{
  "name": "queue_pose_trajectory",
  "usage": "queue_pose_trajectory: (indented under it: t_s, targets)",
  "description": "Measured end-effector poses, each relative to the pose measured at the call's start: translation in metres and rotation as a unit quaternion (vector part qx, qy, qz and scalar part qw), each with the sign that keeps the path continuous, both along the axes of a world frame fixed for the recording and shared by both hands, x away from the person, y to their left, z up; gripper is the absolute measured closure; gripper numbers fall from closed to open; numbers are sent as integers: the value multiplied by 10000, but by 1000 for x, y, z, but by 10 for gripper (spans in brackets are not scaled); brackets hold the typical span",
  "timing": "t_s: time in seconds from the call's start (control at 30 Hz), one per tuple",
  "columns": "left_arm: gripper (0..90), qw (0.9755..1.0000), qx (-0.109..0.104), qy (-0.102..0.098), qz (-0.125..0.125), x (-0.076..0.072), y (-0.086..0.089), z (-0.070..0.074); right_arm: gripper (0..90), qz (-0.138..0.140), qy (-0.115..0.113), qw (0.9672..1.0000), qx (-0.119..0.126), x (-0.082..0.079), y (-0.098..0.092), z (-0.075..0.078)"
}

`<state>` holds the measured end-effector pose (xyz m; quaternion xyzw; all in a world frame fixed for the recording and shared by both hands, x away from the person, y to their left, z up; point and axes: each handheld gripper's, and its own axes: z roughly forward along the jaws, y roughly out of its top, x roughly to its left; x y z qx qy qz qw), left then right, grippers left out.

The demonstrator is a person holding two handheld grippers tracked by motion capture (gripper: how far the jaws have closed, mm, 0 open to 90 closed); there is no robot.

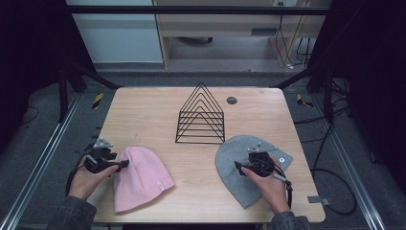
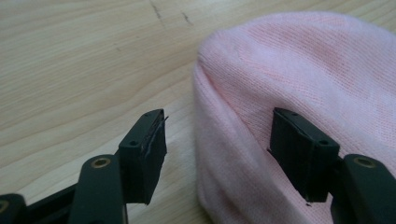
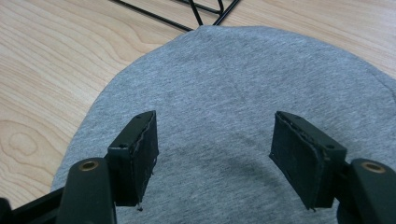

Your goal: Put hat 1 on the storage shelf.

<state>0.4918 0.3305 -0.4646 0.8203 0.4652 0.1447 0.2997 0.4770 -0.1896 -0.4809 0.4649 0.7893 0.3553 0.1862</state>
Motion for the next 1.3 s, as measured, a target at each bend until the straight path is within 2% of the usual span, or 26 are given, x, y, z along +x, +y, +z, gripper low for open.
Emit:
queue_pose_trajectory:
  t_s: [0.03,0.17,0.23,0.43,0.57,0.67,0.73,0.77,0.8,0.87,0.93,0.97,1.0,1.03,1.07,1.1,1.17,1.2,1.23,1.3]
  targets:
    - [362,9999,-90,99,-48,2,-3,-3,314,14,44,10000,38,0,1,0]
    - [408,9998,71,167,-122,4,-8,-8,309,53,78,10000,-9,1,2,-1]
    - [425,9997,19,206,-158,5,-9,-9,308,74,77,9999,-23,1,2,-1]
    - [633,9985,-171,356,-374,3,-14,-10,308,92,88,9999,-16,1,3,-1]
    - [739,9986,-125,349,-388,2,-16,-7,308,78,82,9999,5,0,3,-1]
    - [771,9992,-63,136,-364,-2,-17,-1,309,92,34,10000,-2,0,2,0]
    - [778,9986,147,-267,-435,-9,-20,12,311,72,-11,10000,-3,0,1,1]
    - [778,9978,186,-433,-457,-13,-23,18,312,47,-38,10000,0,-1,2,2]
    - [779,9978,186,-433,-457,-13,-23,18,313,51,-64,10000,33,-1,2,3]
    - [780,9958,215,-716,-528,-20,-28,30,314,66,-100,9999,33,-2,3,4]
    - [781,9911,281,-1089,-714,-30,-38,49,314,72,-212,9997,1,-4,6,7]
    - [782,9889,369,-1189,-813,-33,-41,55,314,105,-259,9996,-27,-5,6,8]
    - [783,9889,369,-1189,-813,-33,-41,55,314,105,-259,9996,-27,-5,6,8]
    - [783,9845,569,-1382,-921,-38,-49,67,314,115,-383,9992,30,-7,7,12]
    - [783,9845,569,-1382,-921,-38,-49,67,313,120,-436,9990,33,-8,7,15]
    - [783,9806,606,-1532,-1059,-42,-56,79,313,148,-543,9984,1,-10,9,19]
    - [783,9778,513,-1688,-1134,-45,-62,93,314,194,-708,9973,32,-11,11,27]
    - [784,9778,513,-1688,-1134,-45,-62,93,314,194,-708,9973,32,-11,11,27]
    - [784,9748,406,-1822,-1220,-47,-66,105,315,252,-819,9963,81,-13,16,36]
    - [784,9722,436,-1888,-1312,-48,-71,116,317,347,-886,9954,54,-14,20,43]
